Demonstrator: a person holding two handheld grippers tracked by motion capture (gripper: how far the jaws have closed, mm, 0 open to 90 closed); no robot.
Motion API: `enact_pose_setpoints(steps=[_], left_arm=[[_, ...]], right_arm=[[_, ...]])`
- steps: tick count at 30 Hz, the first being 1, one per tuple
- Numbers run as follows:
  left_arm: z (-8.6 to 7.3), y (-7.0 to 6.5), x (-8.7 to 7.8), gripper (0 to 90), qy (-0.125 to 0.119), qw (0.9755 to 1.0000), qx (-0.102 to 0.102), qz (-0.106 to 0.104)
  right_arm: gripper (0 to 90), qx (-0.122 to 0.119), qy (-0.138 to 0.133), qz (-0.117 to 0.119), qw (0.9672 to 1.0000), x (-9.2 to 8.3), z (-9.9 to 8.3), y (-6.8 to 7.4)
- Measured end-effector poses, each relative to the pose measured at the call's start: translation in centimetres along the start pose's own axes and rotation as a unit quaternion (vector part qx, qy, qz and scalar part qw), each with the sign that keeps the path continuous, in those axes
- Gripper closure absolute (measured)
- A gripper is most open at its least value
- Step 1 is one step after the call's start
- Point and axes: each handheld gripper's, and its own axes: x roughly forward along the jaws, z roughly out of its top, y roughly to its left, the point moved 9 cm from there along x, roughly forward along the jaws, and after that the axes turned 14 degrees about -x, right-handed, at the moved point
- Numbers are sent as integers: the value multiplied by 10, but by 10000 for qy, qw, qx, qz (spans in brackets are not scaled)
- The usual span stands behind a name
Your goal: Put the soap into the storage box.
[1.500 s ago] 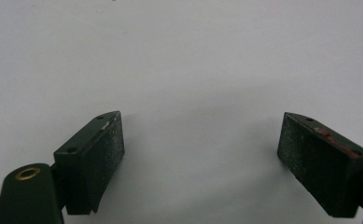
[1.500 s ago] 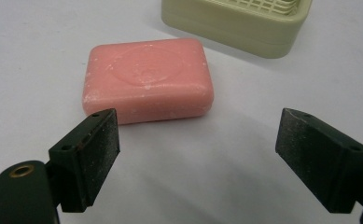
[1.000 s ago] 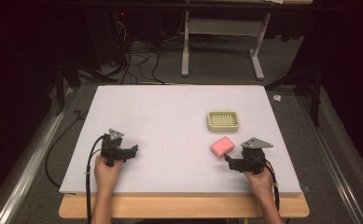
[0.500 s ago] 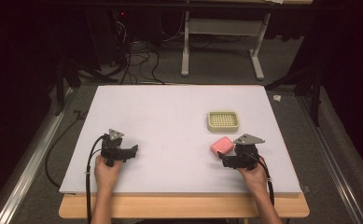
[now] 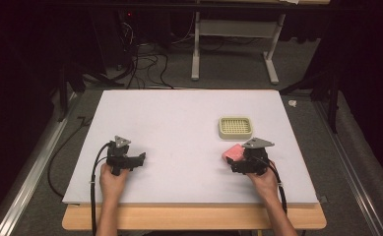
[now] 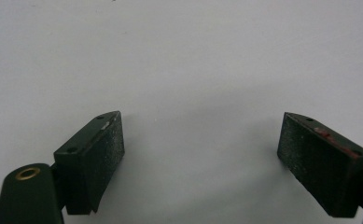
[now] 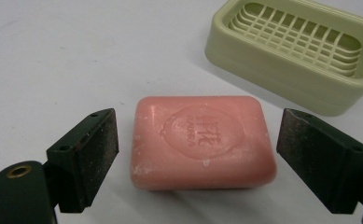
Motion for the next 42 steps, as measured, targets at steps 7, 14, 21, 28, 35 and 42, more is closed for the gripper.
enact_pose_setpoints(steps=[7,14,21,28,35,42], left_arm=[[0,0,0,150,0,10000,0,-1],[0,0,0,150,-1,10000,0,-1],[0,0,0,150,-1,10000,-1,0],[0,0,0,150,-1,10000,0,-1],[0,0,0,150,-2,10000,-1,0],[0,0,0,150,-1,10000,0,0]], right_arm=[[133,-61,48,37,10000,6,4,0],[128,-56,192,20,9998,16,0,-2],[124,-29,290,76,9995,22,-3,-1],[125,-44,397,145,9991,28,-7,-1],[131,14,564,263,9981,32,-11,0],[134,13,557,292,9980,32,-11,0]])
